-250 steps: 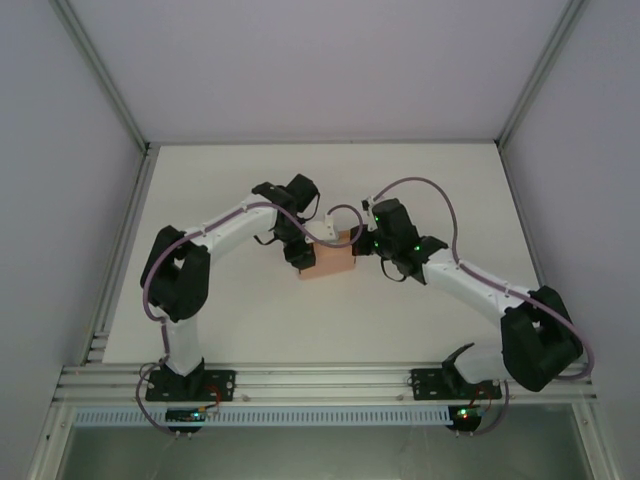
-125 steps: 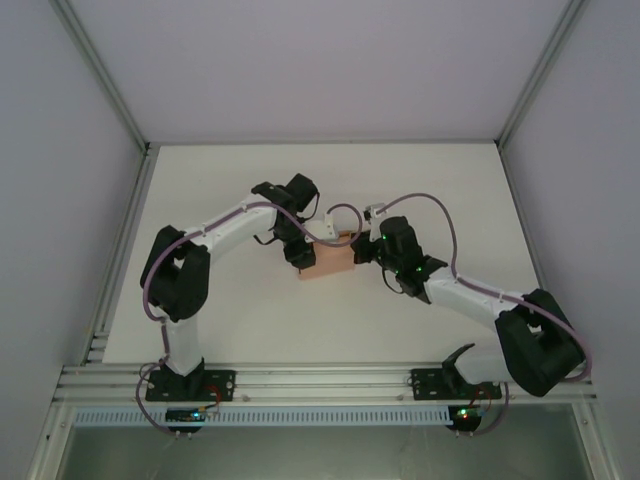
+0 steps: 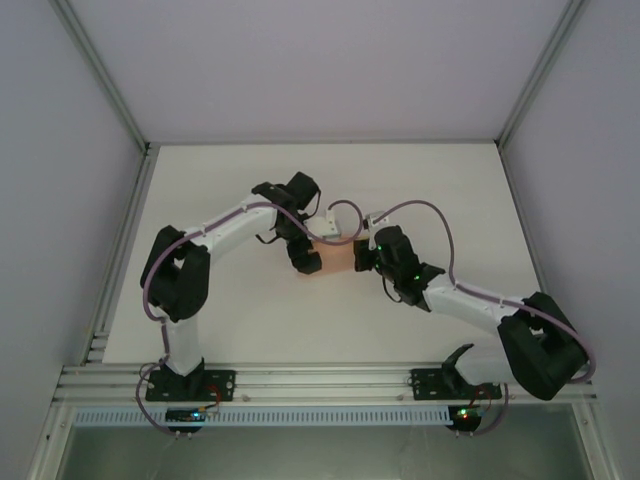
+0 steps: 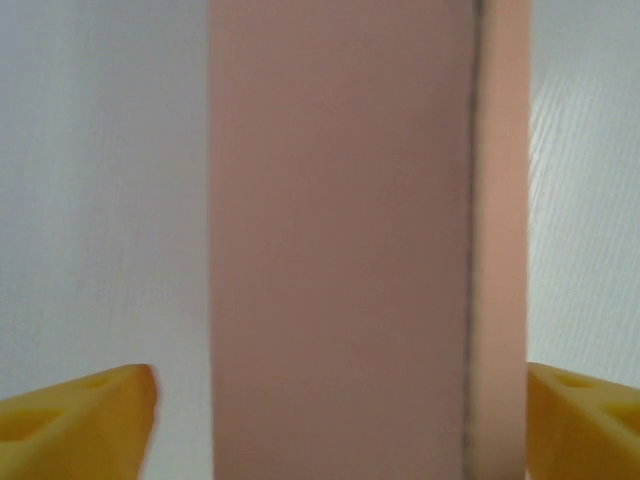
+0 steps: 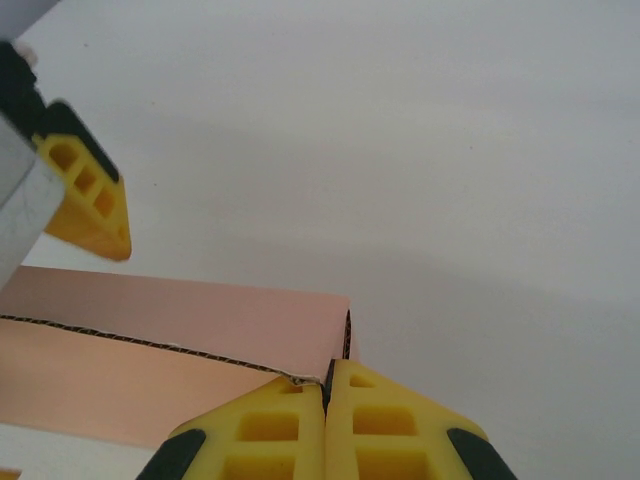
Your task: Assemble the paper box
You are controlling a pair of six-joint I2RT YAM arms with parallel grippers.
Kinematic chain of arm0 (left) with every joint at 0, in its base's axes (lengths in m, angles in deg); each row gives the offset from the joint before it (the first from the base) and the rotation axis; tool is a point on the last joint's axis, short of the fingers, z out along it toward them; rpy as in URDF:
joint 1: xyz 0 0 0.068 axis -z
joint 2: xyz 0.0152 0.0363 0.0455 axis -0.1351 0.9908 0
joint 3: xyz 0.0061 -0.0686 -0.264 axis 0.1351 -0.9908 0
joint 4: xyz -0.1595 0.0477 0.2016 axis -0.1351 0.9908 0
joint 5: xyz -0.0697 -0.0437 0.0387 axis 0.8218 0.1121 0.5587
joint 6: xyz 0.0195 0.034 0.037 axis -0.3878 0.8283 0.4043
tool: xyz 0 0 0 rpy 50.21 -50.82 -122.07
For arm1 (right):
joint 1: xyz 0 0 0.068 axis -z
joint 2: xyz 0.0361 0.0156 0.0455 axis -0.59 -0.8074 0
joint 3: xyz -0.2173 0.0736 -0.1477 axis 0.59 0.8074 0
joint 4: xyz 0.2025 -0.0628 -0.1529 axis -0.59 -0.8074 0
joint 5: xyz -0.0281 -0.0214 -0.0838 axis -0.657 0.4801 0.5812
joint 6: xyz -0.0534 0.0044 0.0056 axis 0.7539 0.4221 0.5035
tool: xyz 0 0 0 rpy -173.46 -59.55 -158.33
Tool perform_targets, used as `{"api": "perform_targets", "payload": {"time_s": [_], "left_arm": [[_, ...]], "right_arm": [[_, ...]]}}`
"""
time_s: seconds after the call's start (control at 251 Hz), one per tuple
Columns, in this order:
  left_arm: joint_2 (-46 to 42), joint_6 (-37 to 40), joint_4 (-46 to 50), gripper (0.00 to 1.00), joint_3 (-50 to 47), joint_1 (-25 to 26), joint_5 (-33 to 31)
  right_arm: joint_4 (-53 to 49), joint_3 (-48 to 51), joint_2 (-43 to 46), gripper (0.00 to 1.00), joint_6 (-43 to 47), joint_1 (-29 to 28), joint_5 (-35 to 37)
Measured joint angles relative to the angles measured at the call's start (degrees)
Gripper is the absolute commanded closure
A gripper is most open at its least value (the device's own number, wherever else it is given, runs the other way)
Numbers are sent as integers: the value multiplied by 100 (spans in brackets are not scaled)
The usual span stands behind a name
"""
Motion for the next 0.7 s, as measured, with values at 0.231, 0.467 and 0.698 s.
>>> {"api": "perform_targets", "payload": {"time_s": [0.231,0.467,0.698], "left_arm": [[-595,-227,-348,0,-308,192,-164],[-1480,-955,-802,12,-940,199,-778],[-1917,-1657,-1097,48,-1622,-68,-1110]], "right_arm": [[-1043,-442,72,100,-223,-155,275],[-2157,-1095,-76,100,-516,-186,356],[-2568,-1523,-352,100,-603,-214,337]]}}
